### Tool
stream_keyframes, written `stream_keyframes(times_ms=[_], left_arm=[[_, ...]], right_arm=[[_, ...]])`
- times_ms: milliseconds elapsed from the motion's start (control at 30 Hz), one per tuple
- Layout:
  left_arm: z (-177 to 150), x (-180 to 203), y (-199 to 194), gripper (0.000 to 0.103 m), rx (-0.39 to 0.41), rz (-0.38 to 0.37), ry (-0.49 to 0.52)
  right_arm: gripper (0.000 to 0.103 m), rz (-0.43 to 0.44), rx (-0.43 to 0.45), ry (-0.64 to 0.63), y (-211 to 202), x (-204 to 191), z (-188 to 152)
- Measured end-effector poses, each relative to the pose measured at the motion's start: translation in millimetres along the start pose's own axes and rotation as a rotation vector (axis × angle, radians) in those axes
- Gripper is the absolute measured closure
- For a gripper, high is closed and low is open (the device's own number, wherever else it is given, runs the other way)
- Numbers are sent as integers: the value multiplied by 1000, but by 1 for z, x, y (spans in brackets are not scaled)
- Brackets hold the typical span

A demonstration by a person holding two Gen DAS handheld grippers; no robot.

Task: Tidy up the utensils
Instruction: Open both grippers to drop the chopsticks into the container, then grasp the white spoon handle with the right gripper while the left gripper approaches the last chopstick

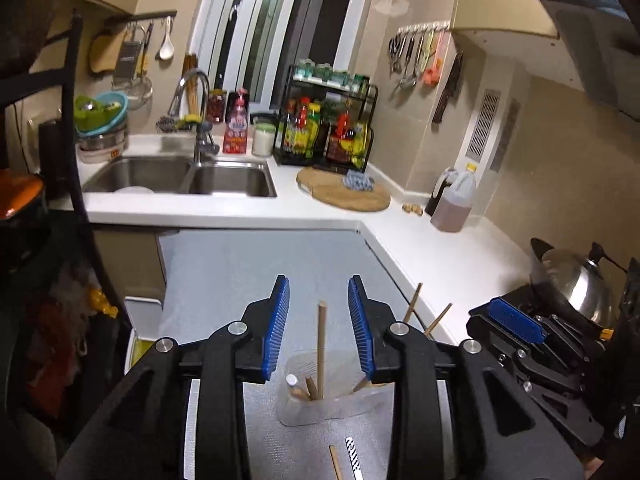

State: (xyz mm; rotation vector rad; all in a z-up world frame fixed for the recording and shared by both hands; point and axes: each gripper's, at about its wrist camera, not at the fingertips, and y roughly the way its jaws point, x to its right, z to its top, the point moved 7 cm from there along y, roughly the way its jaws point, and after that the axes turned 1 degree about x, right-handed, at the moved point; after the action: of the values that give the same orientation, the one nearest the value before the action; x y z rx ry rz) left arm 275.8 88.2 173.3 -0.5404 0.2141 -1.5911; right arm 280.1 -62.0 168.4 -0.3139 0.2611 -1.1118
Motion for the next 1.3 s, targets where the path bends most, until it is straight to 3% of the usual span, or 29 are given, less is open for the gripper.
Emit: stream_keyframes(times_ms=[133, 400, 500, 567, 867, 1300], left_arm=[[-5, 5, -48, 73, 69, 21, 24], [-79, 2, -100, 73, 96, 67, 13], [-121, -6, -108, 73, 81, 103, 6], [-143, -11, -111, 73, 60, 114, -3], [-244, -25, -113, 73, -32, 172, -57], [-255, -30, -114, 73, -45, 152, -65]], right_arm=[[67, -22, 52, 17, -42, 6, -6], [67, -50, 53, 40, -92, -2, -67], [76, -30, 3, 57, -98, -10, -106], [89, -16, -30, 72, -98, -15, -130], [88, 64, -236, 184, -71, -47, -238], [84, 32, -416, 252, -23, -63, -290]])
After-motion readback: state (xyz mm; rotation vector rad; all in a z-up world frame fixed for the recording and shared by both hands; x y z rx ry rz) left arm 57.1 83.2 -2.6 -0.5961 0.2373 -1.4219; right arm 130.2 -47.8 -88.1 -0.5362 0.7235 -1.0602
